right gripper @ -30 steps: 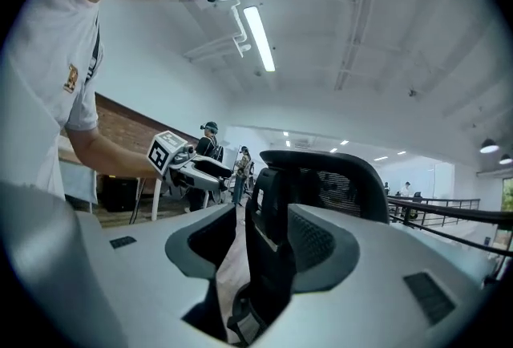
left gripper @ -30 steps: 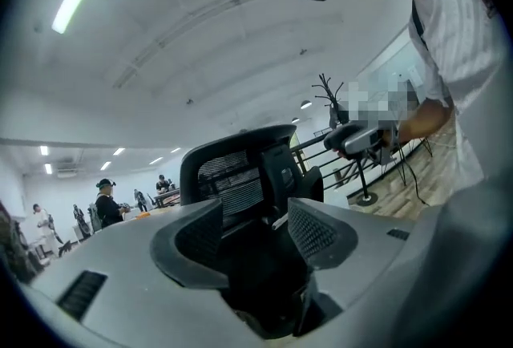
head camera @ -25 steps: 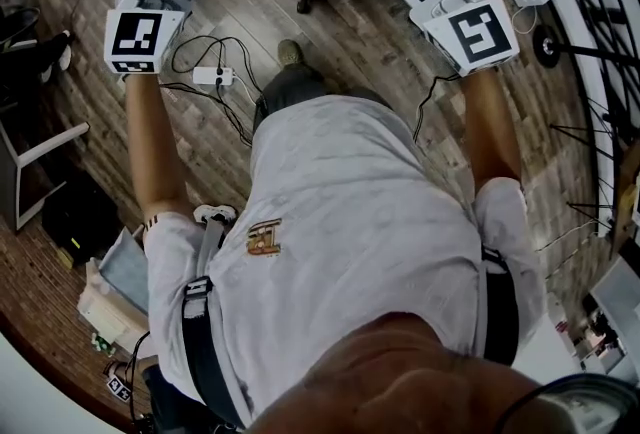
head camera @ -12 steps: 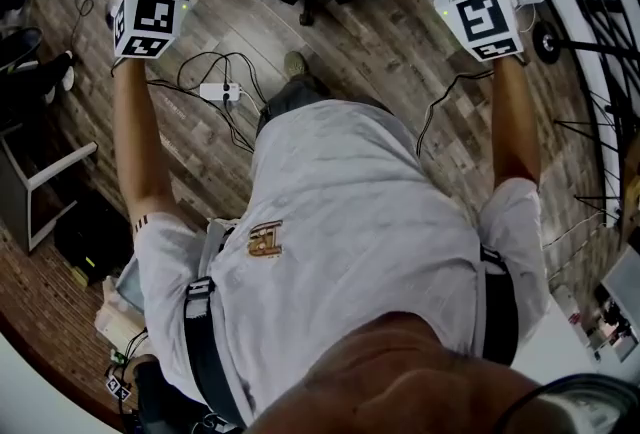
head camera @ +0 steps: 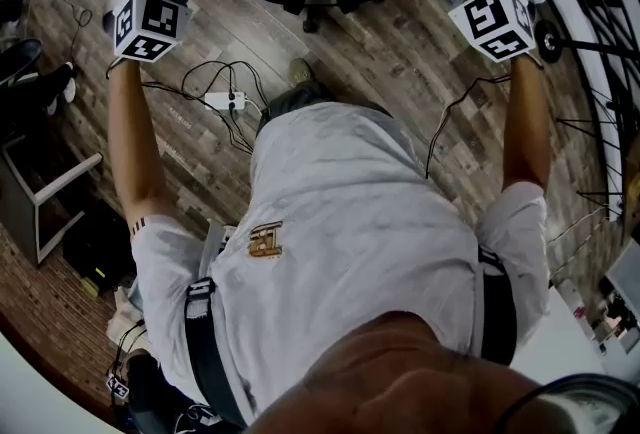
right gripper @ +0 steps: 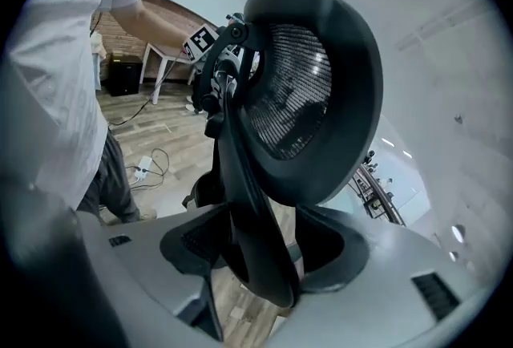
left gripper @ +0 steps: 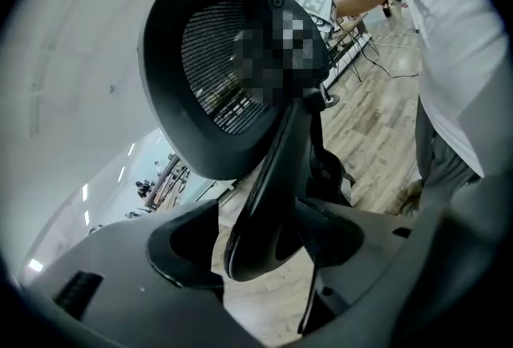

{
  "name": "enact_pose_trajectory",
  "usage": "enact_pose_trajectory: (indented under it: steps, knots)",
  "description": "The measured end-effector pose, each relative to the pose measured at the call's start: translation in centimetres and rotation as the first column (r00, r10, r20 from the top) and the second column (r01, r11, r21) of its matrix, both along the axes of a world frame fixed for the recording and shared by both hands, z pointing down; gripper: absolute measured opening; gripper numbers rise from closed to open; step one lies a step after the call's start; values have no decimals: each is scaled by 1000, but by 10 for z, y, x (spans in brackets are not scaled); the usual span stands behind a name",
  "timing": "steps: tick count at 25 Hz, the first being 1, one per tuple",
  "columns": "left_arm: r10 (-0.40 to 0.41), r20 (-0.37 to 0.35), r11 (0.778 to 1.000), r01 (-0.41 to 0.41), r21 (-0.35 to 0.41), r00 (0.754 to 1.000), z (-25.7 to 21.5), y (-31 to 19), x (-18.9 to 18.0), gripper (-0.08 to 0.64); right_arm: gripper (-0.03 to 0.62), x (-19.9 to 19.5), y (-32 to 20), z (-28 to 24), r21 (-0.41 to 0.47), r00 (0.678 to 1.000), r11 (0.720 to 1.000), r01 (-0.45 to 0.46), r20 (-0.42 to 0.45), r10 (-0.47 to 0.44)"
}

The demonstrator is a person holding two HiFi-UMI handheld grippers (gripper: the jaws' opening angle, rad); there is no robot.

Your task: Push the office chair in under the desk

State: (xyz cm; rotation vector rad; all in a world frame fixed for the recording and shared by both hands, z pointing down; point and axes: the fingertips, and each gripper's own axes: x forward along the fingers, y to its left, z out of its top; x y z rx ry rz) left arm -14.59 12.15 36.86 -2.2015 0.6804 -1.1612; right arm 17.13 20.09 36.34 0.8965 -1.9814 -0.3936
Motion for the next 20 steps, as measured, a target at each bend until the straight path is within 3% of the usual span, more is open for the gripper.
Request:
enact_pose_trajectory:
  steps: [3, 4, 6, 20]
  knots:
    - [42, 37, 999, -42, -14, 998, 7, -2, -1, 308, 239, 0, -3, 9, -41, 999, 999, 5, -48, -7]
    - [58, 49, 998, -57, -15, 997, 9, -4, 0, 259, 239, 1, -5, 13, -45, 998, 999, 3, -60, -5]
    - [88, 70, 996, -87, -15, 994, 12, -7, 3, 241, 230, 5, -9, 18, -39, 997, 999, 0, -77, -3]
    - [158, 90, 987, -155, -37, 983, 14, -70, -5, 224, 209, -5, -64, 19, -7, 990, 999, -39, -135, 38]
